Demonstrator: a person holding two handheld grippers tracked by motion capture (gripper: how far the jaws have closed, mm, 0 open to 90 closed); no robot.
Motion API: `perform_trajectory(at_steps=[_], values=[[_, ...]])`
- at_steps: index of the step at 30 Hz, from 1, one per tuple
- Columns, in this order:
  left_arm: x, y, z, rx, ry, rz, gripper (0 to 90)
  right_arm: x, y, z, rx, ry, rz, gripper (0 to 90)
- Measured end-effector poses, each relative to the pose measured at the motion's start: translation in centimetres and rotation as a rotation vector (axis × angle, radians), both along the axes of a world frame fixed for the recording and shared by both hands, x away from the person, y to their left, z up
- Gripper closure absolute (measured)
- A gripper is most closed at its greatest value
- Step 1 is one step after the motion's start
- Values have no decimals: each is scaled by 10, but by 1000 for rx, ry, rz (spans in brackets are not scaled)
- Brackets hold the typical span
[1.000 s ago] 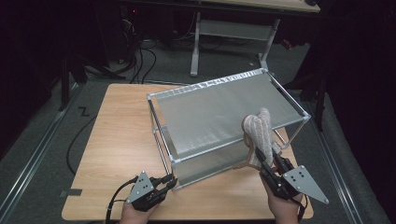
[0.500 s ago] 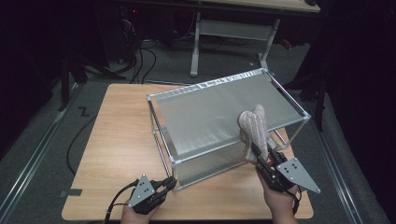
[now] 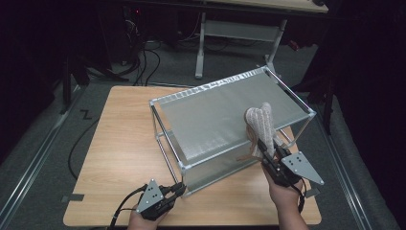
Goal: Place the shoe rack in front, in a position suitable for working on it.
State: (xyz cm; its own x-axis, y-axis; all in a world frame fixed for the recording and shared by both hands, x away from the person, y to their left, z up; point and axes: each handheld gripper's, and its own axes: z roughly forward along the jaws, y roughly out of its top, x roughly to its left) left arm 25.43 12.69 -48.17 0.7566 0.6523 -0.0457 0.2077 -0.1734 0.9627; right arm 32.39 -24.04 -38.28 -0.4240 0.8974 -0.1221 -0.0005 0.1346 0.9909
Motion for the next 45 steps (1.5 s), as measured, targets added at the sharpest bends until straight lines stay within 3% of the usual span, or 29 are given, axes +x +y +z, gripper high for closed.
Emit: perform_trajectory(at_steps=[6, 11, 15, 21, 28, 32, 34, 35, 41, 45], values=[[2, -7, -1, -3, -3, -19, 805, 10, -1, 2, -1, 23, -16, 690], [2, -10, -1, -8, -1, -27, 805, 0, 5, 13, 30, 8, 2, 689], [2, -10, -2, -12, -3, -36, 804, -10, 20, 22, 39, -17, 48, 686], [3, -9, -2, -17, -6, -49, 804, -16, 46, 32, 51, -18, 114, 683], [3, -12, -2, -13, -14, -61, 805, -21, 76, 42, 33, -49, 182, 687], [4, -15, -3, -4, -27, -55, 806, -16, 95, 49, 38, -8, 230, 687], [4, -15, -3, -9, -23, -54, 805, -18, 103, 50, 23, -22, 226, 687], [4, -15, -4, -13, -23, -56, 806, -16, 106, 52, 38, 0, 247, 686], [4, -15, -6, -41, -13, -55, 803, -22, 125, 39, 29, 12, 279, 681], [3, -14, -6, -39, -15, -54, 803, -28, 129, 33, -1, -12, 261, 672]])
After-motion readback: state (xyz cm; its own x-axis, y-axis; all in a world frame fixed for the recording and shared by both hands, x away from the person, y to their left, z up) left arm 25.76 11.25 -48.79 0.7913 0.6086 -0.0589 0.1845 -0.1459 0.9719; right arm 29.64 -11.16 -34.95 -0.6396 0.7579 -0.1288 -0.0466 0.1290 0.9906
